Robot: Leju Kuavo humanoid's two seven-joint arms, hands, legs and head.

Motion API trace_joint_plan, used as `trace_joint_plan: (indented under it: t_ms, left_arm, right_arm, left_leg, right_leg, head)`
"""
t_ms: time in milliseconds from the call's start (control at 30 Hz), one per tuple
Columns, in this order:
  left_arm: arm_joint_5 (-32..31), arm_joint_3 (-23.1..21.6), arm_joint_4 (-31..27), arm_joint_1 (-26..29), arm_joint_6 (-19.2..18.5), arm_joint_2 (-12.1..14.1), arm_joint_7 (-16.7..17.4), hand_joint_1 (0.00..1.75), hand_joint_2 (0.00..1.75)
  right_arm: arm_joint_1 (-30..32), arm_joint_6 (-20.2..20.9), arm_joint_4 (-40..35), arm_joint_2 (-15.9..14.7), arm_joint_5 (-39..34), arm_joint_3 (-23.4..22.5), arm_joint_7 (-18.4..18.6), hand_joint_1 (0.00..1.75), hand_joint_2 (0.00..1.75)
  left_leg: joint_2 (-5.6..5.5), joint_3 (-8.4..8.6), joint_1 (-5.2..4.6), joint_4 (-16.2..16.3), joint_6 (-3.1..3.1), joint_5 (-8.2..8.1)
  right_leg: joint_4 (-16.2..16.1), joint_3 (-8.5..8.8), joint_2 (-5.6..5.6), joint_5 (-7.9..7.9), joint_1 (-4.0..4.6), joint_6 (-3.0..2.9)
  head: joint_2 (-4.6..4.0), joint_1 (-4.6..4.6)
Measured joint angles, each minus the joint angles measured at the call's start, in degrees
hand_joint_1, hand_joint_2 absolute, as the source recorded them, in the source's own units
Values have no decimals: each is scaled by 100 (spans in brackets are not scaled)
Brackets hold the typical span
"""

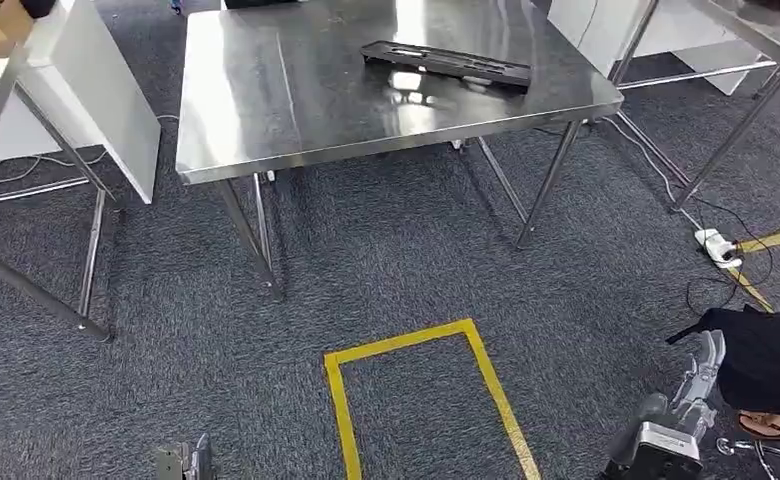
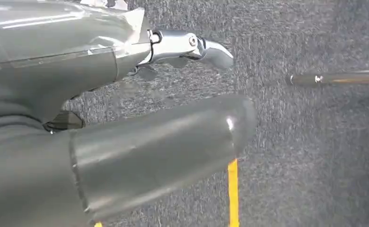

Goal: Take the parts from the cabinet and place them on the table.

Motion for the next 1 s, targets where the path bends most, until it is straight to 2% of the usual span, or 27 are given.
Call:
trace_joint_plan:
  t_ms: [33, 67, 100, 133, 167, 200, 233, 267, 300, 333, 367, 400, 433, 533, 567, 600, 633, 700, 733, 767, 800, 833, 867, 900, 933, 967, 1000]
  left_arm:
    - [-9, -19, -4, -1, 6, -2, 9, 0, 0]
    - [-22, -42, -11, -11, 13, -20, 26, 0, 0]
    - [-26, -65, -22, -28, 15, -33, 50, 0, 0]
    - [-26, -72, -44, -42, 20, -48, 65, 0, 0]
    - [-28, -74, -55, -44, 33, -66, 90, 0, 0]
    - [-31, -76, -63, -42, 39, -70, 105, 0, 0]
    - [-31, -76, -76, -36, 50, -72, 118, 0, 0]
    - [-31, -76, -92, -34, 52, -79, 127, 0, 0]
    - [-33, -76, -96, -34, 59, -79, 129, 0, 0]
    - [-31, -76, -105, -34, 59, -81, 131, 0, 0]
    - [-31, -76, -122, -35, 63, -90, 131, 0, 0]
    - [-31, -76, -140, -38, 66, -94, 131, 0, 0]
    - [-33, -76, -164, -38, 66, -96, 131, 0, 0]
    - [-33, -76, -184, -32, 66, -103, 133, 0, 0]
    - [-33, -76, -186, -21, 66, -103, 133, 0, 0]
    - [-33, -74, -188, -15, 66, -101, 133, 0, 0]
    - [-33, -76, -190, -1, 66, -103, 135, 0, 0]
    - [22, -74, -221, 10, 24, -105, 140, 0, 0]
    - [70, -74, -236, 9, -65, -105, 140, 0, 0]
    - [113, -70, -242, 9, -112, -111, 142, 0, 0]
    - [147, -65, -254, 13, -144, -109, 153, 0, 0]
    - [164, -61, -269, 16, -151, -111, 170, 0, 0]
    - [166, -59, -282, 18, -166, -109, 184, 0, 0]
    - [166, -59, -286, 14, -175, -109, 188, 0, 0]
    - [166, -59, -300, 12, -177, -100, 194, 0, 0]
    - [164, -59, -310, 19, -177, -105, 196, 0, 0]
    - [164, -59, -310, 23, -177, -103, 201, 0, 0]
  right_arm:
    - [11, 13, -17, 17, 2, -9, 0, 0, 0]
    - [33, 39, -59, 20, 11, -31, 0, 0, 0]
    - [58, 74, -76, 22, 37, -68, -2, 0, 0]
    - [72, 118, -92, 30, 52, -87, -2, 0, 0]
    - [78, 168, -92, 46, 74, -114, -4, 0, 0]
    - [92, 203, -92, 59, 92, -135, -4, 0, 0]
    - [101, 236, -92, 72, 96, -153, -11, 0, 0]
    - [106, 266, -92, 89, 98, -183, -11, 0, 0]
    - [108, 278, -92, 107, 103, -212, -13, 0, 0]
    - [109, 280, -92, 116, 103, -223, -13, 0, 0]
    - [107, 284, -96, 127, 103, -225, -13, 0, 0]
    - [106, 286, -105, 133, 103, -227, -13, 0, 0]
    - [93, 286, -109, 146, 105, -227, -15, 0, 0]
    - [127, 288, -133, 175, 107, -249, -20, 0, 0]
    - [125, 293, -138, 190, 107, -251, -20, 0, 0]
    - [114, 297, -140, 205, 107, -254, -20, 0, 0]
    - [126, 310, -140, 212, 103, -258, -20, 0, 0]
    - [126, 385, -140, 243, 22, -269, -20, 0, 0]
    - [126, 420, -140, 245, -66, -277, -20, 0, 0]
    - [129, 468, -140, 245, -158, -295, -22, 0, 0]
    - [128, 520, -140, 254, -289, -326, -28, 0, 0]
    - [131, 577, -140, 271, -431, -367, -35, 0, 0]
    - [134, 629, -142, 290, -533, -406, -42, 0, 0]
    - [135, 667, -155, 304, -579, -422, -50, 0, 0]
    - [131, 701, -162, 321, -605, -433, -59, 0, 0]
    - [119, 743, -179, 330, -647, -444, -63, 0, 0]
    - [124, 780, -181, 343, -651, -461, -74, 0, 0]
  left_leg:
    - [1, -15, -12, -17, 51, 42]
    - [19, -34, 57, -103, 122, 141]
    - [46, -79, 53, -113, 143, 192]
    - [46, -134, 51, -108, 193, 241]
    - [52, -217, 47, -103, 199, 296]
    - [65, -297, 43, -97, 199, 349]
    - [76, -367, 43, -90, 193, 398]
    - [87, -444, 44, -81, 183, 448]
    - [92, -508, 45, -74, 168, 497]
    - [92, -559, 47, -65, 150, 533]
    - [90, -608, 54, -42, 123, 569]
    - [84, -642, 51, -1, 90, 593]
    - [79, -700, 16, 43, 60, 612]
    - [74, -718, 32, 35, -71, 716]
    - [70, -755, 46, 45, -103, 754]
    - [53, -830, 64, 137, -131, 590]
    - [52, -912, 68, 361, -162, 253]
    - [40, -1157, 70, 1209, -218, -423]
    - [35, -1254, 70, 1594, -230, -596]
    - [32, -1270, 70, 1798, -223, -563]
    - [29, -1187, 68, 1778, -201, -396]
    - [15, -976, 64, 1518, -162, -184]
    - [-33, -641, 56, 1033, -107, 12]
    - [-185, -273, 44, 466, -21, 157]
    - [-420, -51, 38, 104, 87, 83]
    - [-417, 43, 46, -51, 95, 73]
    - [-375, 42, 8, -51, 103, 69]
  right_leg:
    - [-20, -1, 0, 41, 3, 32]
    - [19, -33, 0, 24, -1, 56]
    - [162, -148, 16, -137, -4, 44]
    - [453, -260, 23, -393, -9, 2]
    - [969, -443, 26, -710, -17, -30]
    - [1465, -608, 26, -944, -19, -26]
    - [1800, -696, 26, -1058, -19, 7]
    - [1928, -668, 25, -1043, -28, 69]
    - [1710, -468, 25, -897, -44, 150]
    - [1276, -159, 24, -716, -58, 216]
    - [654, 242, 24, -551, -71, 257]
    - [91, 618, 24, -522, -85, 255]
    - [-232, 835, 39, -625, -54, 186]
    - [-134, 638, 65, -575, -13, 19]
    - [-168, 575, 56, -513, -54, -67]
    - [-159, 530, 38, -460, -62, -133]
    - [-160, 466, 40, -418, -55, -191]
    - [-156, 349, 36, -323, -33, -235]
    - [-150, 310, 38, -280, -17, -235]
    - [-143, 255, 76, -236, -7, -229]
    - [-131, 203, 96, -199, 6, -216]
    - [-123, 165, 131, -170, 23, -205]
    - [-122, 150, 171, -153, 37, -190]
    - [-121, 152, 214, -131, 48, -188]
    - [-121, 137, 242, -112, 32, -162]
    - [-115, 121, 295, -87, 58, -130]
    - [-113, 100, 338, -45, 32, -88]
  head:
    - [0, 5]
    - [0, 0]
    - [0, 15]
    - [0, 46]
    - [0, 88]
    - [0, 92]
    - [0, 96]
    - [0, 103]
    - [0, 109]
    - [0, 112]
    - [0, 114]
    - [0, 120]
    - [0, 142]
    - [0, 98]
    - [0, 90]
    - [0, 94]
    - [0, 68]
    - [0, 20]
    - [0, 13]
    - [0, 13]
    - [0, 11]
    - [0, 7]
    - [0, 11]
    - [0, 7]
    - [0, 17]
    - [0, 40]
    - [0, 13]
